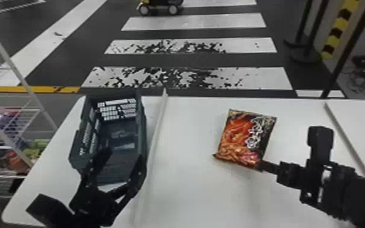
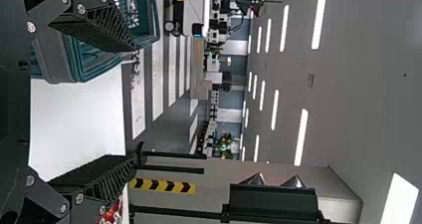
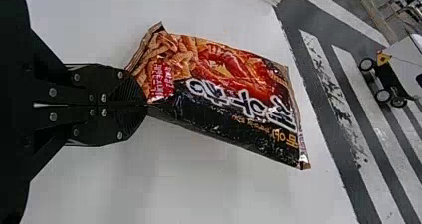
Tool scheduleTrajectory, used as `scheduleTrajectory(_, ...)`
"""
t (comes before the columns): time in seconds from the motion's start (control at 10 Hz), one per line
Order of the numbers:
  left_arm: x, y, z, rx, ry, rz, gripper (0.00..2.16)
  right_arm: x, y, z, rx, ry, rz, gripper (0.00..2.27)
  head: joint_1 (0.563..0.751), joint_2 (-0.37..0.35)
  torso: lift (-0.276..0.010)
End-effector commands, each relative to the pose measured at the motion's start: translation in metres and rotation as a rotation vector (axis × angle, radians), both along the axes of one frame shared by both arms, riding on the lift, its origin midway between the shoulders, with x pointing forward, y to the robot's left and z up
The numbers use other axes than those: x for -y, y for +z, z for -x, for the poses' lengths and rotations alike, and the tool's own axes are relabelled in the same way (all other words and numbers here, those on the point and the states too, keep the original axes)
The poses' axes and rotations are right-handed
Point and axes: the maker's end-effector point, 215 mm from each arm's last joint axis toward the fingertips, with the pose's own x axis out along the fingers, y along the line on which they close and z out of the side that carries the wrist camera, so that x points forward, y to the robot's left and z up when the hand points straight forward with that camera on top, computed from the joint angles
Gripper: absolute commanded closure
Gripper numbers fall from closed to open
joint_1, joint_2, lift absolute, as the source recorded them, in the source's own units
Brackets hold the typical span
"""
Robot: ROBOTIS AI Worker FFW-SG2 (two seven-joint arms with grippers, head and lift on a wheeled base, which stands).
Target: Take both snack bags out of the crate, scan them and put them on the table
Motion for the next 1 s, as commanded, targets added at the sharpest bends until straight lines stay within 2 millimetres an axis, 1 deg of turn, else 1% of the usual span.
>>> scheduleTrajectory(0.0, 0.0, -0.002, 0.0, -0.004, 0.001, 0.0, 0.25, 0.011, 0.011, 0.0, 0.022, 0.008, 0.114, 2.26, 0.695, 0.098, -0.093)
scheduleTrajectory(0.1, 0.0, -0.002, 0.0, -0.004, 0.002, 0.003, 0.25, 0.019, 0.016, 0.0, 0.037, 0.012, 0.204, 2.26, 0.695, 0.084, -0.093)
scheduleTrajectory(0.2, -0.001, -0.002, 0.0, -0.004, 0.002, 0.001, 0.25, 0.025, 0.028, -0.004, 0.067, 0.003, 0.273, 2.26, 0.695, 0.073, -0.093)
scheduleTrajectory(0.4, -0.001, -0.003, 0.0, -0.005, 0.001, 0.002, 0.25, 0.04, 0.038, -0.012, 0.099, -0.017, 0.387, 2.26, 0.695, 0.056, -0.093)
scheduleTrajectory(0.5, -0.001, -0.003, 0.0, -0.005, 0.001, 0.002, 0.25, 0.057, 0.046, -0.021, 0.123, -0.048, 0.455, 2.26, 0.695, 0.046, -0.093)
scheduleTrajectory(0.6, -0.003, -0.002, 0.0, -0.004, 0.003, 0.005, 0.25, 0.067, 0.056, -0.029, 0.153, -0.067, 0.515, 2.26, 0.695, 0.03, -0.093)
scheduleTrajectory(0.8, -0.003, -0.003, -0.001, -0.004, 0.003, 0.004, 0.25, 0.111, 0.072, -0.04, 0.202, -0.122, 0.728, 2.26, 0.695, 0.002, -0.093)
scheduleTrajectory(0.9, -0.004, -0.003, -0.001, -0.006, 0.004, 0.005, 0.25, 0.123, 0.079, -0.042, 0.23, -0.127, 0.827, 2.26, 0.695, -0.022, -0.093)
